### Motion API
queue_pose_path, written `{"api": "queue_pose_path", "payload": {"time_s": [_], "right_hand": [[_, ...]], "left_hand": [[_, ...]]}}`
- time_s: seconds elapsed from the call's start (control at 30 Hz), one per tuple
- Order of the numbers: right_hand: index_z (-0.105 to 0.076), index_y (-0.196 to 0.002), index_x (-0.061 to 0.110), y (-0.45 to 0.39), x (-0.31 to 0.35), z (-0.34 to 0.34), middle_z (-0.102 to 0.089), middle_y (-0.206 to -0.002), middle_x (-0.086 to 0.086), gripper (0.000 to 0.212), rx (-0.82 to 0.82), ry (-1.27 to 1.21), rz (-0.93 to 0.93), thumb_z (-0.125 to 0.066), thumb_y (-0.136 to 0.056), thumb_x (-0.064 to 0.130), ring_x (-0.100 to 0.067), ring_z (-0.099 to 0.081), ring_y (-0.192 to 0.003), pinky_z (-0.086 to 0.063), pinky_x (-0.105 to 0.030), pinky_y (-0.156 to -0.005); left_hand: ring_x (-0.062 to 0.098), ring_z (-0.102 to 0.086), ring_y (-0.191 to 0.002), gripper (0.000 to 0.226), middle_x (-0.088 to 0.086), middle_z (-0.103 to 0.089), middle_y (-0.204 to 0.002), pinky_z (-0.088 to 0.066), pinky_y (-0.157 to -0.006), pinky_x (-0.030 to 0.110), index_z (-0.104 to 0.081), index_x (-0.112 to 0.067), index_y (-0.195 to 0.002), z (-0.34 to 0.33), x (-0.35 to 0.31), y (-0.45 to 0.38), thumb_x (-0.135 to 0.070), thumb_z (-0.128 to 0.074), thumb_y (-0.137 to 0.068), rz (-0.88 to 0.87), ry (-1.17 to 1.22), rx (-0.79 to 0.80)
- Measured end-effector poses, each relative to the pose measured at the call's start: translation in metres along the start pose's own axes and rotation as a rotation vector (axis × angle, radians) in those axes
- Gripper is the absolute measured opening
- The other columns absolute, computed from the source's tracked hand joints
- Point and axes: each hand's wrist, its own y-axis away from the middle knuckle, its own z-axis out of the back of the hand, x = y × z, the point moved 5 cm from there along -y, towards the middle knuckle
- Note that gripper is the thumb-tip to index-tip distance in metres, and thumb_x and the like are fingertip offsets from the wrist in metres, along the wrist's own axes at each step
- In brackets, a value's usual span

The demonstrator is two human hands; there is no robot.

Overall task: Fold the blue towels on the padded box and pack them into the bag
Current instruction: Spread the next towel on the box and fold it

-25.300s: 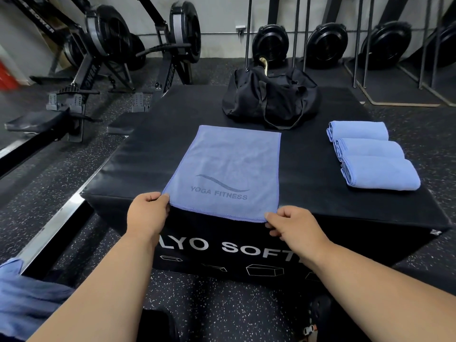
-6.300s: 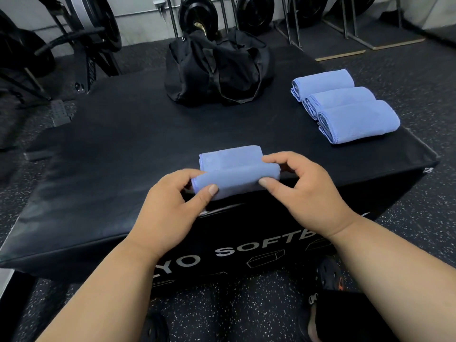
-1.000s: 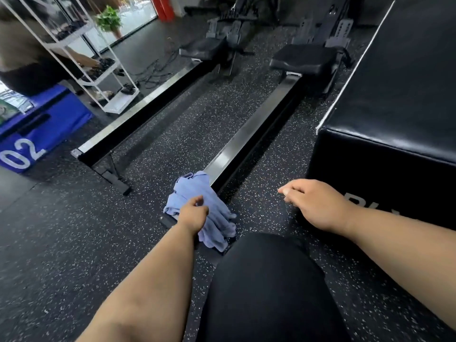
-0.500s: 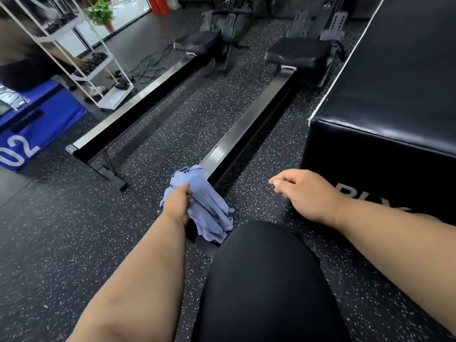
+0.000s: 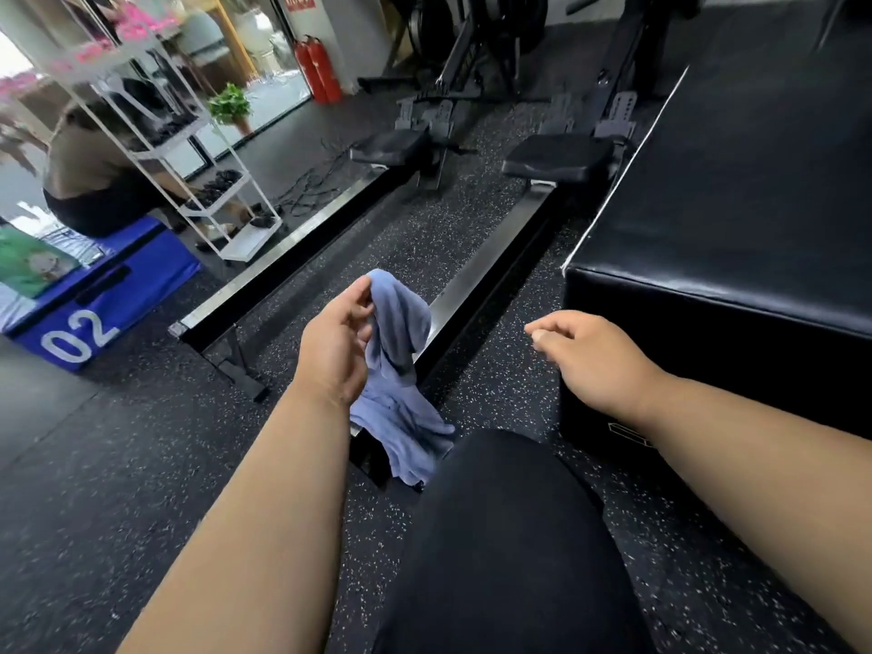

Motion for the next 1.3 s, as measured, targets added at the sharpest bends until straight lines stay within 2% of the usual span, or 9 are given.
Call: {"api": "queue_pose_path", "payload": {"time_s": [0.17, 0.27, 0.4, 0.6, 0.73, 0.87, 1.07, 1.2, 1.3], "right_hand": [[-0.073, -0.112, 0.03, 0.036, 0.006, 0.048, -0.075, -0.098, -0.012, 0.014, -0.114, -0.073, 0.023, -0.062, -0.103, 0.029, -0.013, -0.062, -0.072, -0.046, -0.018, -0.056], [-0.073, -0.116, 0.028, 0.065, 0.005, 0.082, -0.073, -0.094, -0.004, 0.016, -0.215, -0.174, 0.025, -0.065, -0.102, 0.027, -0.016, -0.065, -0.077, -0.049, -0.02, -0.065], [-0.077, -0.112, 0.022, 0.111, -0.003, 0.134, -0.08, -0.102, 0.011, 0.021, -0.298, -0.295, 0.031, -0.067, -0.101, 0.037, -0.003, -0.072, -0.093, -0.055, -0.027, -0.092], [-0.06, -0.094, -0.008, 0.185, -0.025, 0.201, -0.064, -0.08, -0.011, 0.048, -0.376, -0.35, 0.032, -0.067, -0.1, 0.039, -0.018, -0.057, -0.076, -0.048, -0.04, -0.076], [-0.053, -0.085, 0.008, 0.227, -0.035, 0.237, -0.047, -0.081, -0.007, 0.023, -0.484, -0.585, 0.064, -0.06, -0.102, 0.022, -0.021, -0.046, -0.076, -0.038, -0.041, -0.072], [-0.048, -0.069, 0.021, 0.26, -0.034, 0.272, -0.045, -0.075, 0.0, 0.033, -0.587, -0.799, 0.139, -0.056, -0.101, 0.016, -0.011, -0.044, -0.071, -0.036, -0.034, -0.068], [-0.049, -0.087, 0.016, 0.272, -0.029, 0.291, -0.042, -0.091, -0.006, 0.016, -0.443, -0.994, 0.177, -0.058, -0.1, 0.022, -0.02, -0.047, -0.091, -0.041, -0.037, -0.087], [-0.036, -0.075, 0.019, 0.278, -0.021, 0.292, -0.036, -0.075, -0.001, 0.033, -0.367, -1.074, 0.204, -0.045, -0.106, 0.009, -0.012, -0.043, -0.069, -0.043, -0.024, -0.063], [-0.03, -0.072, 0.021, 0.284, -0.014, 0.292, -0.032, -0.071, 0.002, 0.037, -0.302, -1.097, 0.245, -0.041, -0.103, 0.004, -0.011, -0.038, -0.064, -0.039, -0.024, -0.061]], "left_hand": [[0.011, -0.054, -0.076, 0.049, 0.0, -0.067, -0.096, -0.043, -0.08, 0.023, -0.084, -0.012, -0.11, -0.099, -0.027, 0.076, -0.003, -0.04, -0.09, -0.069, -0.041, 0.273], [0.017, -0.067, -0.103, 0.052, 0.005, -0.075, -0.116, -0.054, -0.093, 0.025, -0.078, -0.006, -0.119, -0.149, -0.031, 0.119, -0.002, -0.037, -0.089, -0.074, -0.068, 0.417], [0.027, -0.055, -0.142, 0.069, 0.012, -0.065, -0.144, -0.031, -0.126, 0.042, -0.066, -0.004, -0.139, -0.202, -0.02, 0.158, -0.012, -0.05, -0.073, 0.024, -0.086, 0.565], [0.025, -0.062, -0.134, 0.069, 0.01, -0.065, -0.145, -0.04, -0.114, 0.04, -0.066, -0.005, -0.138, -0.273, 0.016, 0.209, -0.014, -0.048, -0.072, 0.144, -0.119, 0.747], [0.027, -0.062, -0.134, 0.075, 0.01, -0.067, -0.141, -0.041, -0.113, 0.042, -0.067, -0.004, -0.138, -0.299, 0.037, 0.231, -0.017, -0.058, -0.065, 0.171, -0.184, 0.795], [0.024, -0.063, -0.134, 0.064, 0.006, -0.07, -0.138, -0.035, -0.121, 0.044, -0.069, -0.007, -0.134, -0.308, 0.053, 0.239, -0.014, -0.046, -0.074, 0.18, -0.274, 0.798], [0.023, -0.066, -0.129, 0.058, -0.001, -0.07, -0.138, -0.043, -0.111, 0.042, -0.067, -0.016, -0.136, -0.311, 0.095, 0.252, -0.02, -0.054, -0.079, 0.241, -0.506, 0.813], [0.019, -0.069, -0.117, 0.057, -0.002, -0.075, -0.13, -0.047, -0.093, 0.036, -0.064, -0.022, -0.137, -0.31, 0.136, 0.264, -0.032, -0.065, -0.081, 0.318, -0.666, 0.806], [0.019, -0.063, -0.104, 0.053, -0.003, -0.078, -0.119, -0.042, -0.096, 0.039, -0.06, -0.023, -0.138, -0.309, 0.159, 0.267, -0.046, -0.062, -0.09, 0.386, -0.676, 0.811]]}}
